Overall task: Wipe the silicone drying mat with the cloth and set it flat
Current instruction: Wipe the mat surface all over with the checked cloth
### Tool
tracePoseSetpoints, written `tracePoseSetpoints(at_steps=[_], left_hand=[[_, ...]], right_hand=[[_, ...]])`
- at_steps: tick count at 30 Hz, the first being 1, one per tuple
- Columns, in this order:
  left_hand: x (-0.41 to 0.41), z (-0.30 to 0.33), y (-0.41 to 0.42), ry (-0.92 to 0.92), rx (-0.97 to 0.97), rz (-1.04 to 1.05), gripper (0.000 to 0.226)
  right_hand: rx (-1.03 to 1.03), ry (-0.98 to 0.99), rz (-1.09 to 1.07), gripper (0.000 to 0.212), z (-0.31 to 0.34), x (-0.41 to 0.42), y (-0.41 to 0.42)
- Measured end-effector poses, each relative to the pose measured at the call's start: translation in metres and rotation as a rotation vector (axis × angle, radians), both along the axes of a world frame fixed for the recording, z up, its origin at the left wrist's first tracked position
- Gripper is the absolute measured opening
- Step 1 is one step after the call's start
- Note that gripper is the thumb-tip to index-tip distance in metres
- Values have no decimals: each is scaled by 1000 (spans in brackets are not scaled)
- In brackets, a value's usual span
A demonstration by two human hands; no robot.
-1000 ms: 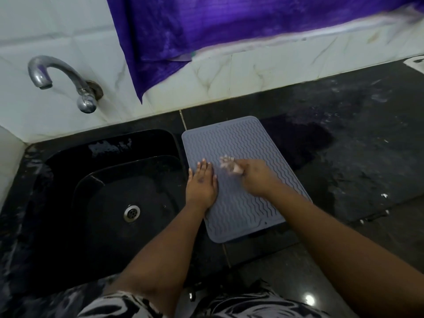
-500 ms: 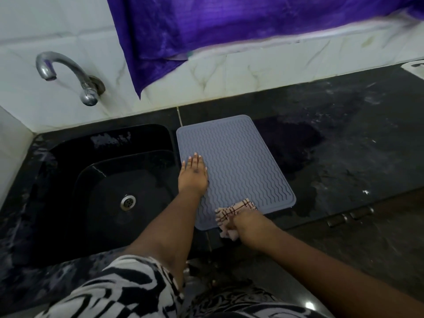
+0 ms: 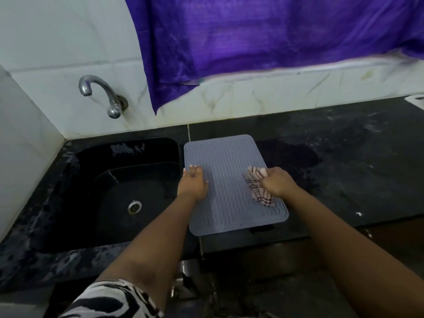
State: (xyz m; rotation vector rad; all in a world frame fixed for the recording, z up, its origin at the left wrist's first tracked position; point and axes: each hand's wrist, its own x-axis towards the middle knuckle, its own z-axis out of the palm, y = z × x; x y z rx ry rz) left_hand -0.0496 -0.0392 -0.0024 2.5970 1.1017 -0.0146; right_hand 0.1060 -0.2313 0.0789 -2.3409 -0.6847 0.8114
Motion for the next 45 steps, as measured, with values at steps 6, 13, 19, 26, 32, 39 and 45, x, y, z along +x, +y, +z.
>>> tracePoseSetpoints(at_steps=[6, 13, 19, 26, 32, 39, 45], left_hand=[[23, 15, 37, 49, -92, -15, 82], [65, 2, 93, 101, -202, -108, 109], [100, -7, 140, 336, -64, -372, 149], [114, -27, 152, 592, -198, -231, 162], [122, -22, 155, 681, -220, -224, 171], [119, -17, 147, 631, -221, -183, 165], [112, -12, 144, 575, -212, -192, 165]], right_hand=[[559, 883, -542, 45, 1, 20, 50], [569, 1015, -448, 29, -27, 40, 122], [418, 62, -54, 20, -21, 84, 219], [-234, -381, 519, 52, -104, 86, 281], [-209, -435, 498, 41, -105, 80, 257], [40, -478, 348, 29, -100, -5, 125], [-2, -89, 32, 7, -53, 26, 152]])
